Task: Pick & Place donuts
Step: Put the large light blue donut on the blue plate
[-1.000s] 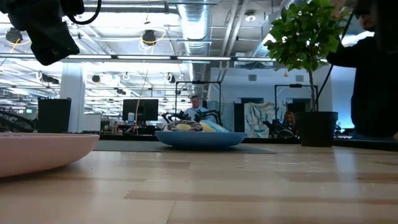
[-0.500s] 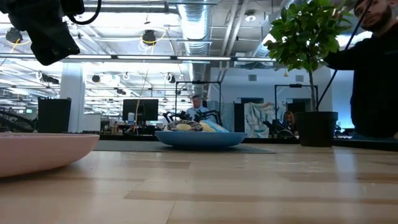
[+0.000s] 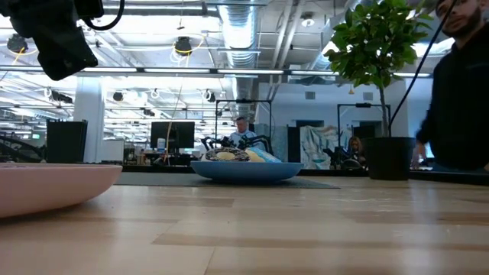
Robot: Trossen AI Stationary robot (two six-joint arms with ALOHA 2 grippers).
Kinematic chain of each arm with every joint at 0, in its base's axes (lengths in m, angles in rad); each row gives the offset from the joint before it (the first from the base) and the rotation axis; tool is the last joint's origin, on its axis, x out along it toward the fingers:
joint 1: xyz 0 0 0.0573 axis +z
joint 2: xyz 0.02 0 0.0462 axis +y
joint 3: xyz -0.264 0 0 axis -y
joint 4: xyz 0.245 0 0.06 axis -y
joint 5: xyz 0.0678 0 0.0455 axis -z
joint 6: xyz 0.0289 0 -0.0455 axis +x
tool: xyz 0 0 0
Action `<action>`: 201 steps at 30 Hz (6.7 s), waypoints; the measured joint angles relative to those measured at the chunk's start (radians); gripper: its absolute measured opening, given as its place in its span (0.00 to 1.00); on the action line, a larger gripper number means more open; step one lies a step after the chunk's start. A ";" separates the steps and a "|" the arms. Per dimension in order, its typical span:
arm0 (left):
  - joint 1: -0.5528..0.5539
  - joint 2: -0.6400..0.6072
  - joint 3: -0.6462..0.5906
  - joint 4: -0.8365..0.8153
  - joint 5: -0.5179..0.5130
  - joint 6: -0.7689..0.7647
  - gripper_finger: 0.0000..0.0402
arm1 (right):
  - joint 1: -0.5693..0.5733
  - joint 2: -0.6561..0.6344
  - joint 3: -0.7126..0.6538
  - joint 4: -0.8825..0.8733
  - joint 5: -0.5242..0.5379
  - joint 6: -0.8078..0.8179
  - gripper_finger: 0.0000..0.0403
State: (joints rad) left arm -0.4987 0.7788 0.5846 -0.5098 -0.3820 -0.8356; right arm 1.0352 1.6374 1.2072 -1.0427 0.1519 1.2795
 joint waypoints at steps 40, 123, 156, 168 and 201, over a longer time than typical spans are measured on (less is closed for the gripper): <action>0.000 0.000 0.000 0.000 -0.045 0.003 0.00 | 0.193 -0.191 -0.216 -0.023 -0.007 0.431 0.66; 0.000 0.000 0.000 0.000 -0.043 0.000 0.00 | 0.120 -0.033 -0.374 0.322 -0.127 0.317 0.77; 0.000 0.000 0.000 0.000 -0.022 0.001 0.00 | 0.018 -0.066 -0.370 0.344 -0.090 0.259 0.68; 0.000 0.000 0.000 0.000 -0.007 0.001 0.00 | -0.070 -0.171 -0.369 0.330 0.032 0.199 0.68; 0.000 0.000 0.000 0.000 -0.006 -0.005 0.00 | -0.063 -0.193 -0.368 0.194 -0.079 0.278 0.76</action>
State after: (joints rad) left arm -0.4985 0.7792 0.5850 -0.5098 -0.3882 -0.8410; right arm 0.9719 1.4441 0.8394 -0.8490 0.0728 1.5578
